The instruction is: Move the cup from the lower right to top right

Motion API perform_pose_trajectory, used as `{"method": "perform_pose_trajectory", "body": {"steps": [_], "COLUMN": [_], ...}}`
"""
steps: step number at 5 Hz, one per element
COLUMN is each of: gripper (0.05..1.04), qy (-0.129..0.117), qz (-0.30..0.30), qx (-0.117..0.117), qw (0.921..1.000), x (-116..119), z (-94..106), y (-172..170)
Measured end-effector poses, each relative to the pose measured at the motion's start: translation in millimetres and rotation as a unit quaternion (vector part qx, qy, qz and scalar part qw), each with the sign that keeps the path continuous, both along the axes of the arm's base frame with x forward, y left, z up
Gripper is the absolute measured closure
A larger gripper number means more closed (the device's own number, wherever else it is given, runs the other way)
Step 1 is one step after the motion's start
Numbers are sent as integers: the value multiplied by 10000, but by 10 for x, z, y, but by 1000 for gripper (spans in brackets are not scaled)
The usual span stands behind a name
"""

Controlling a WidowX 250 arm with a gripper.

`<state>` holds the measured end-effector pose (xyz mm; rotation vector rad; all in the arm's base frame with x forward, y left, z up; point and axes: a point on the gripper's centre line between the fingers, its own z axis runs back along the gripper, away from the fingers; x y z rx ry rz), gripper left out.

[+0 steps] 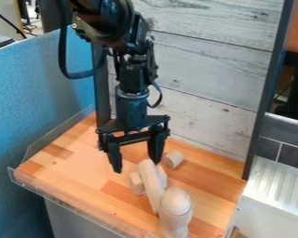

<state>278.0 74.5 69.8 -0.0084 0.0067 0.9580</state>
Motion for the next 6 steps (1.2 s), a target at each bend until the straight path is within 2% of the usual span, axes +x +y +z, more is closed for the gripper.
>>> {"method": "perform_pose_trajectory", "body": {"steps": [2, 4, 6], "gripper": [82, 82, 82], "qy": [-201, -381, -353], "qz": [246, 336, 334], "qx": [-180, -24, 62], "qw": [9993, 9987, 9988], "x": [3, 48, 59], "z": [-88, -157, -291], "y": [-202, -346, -427]}}
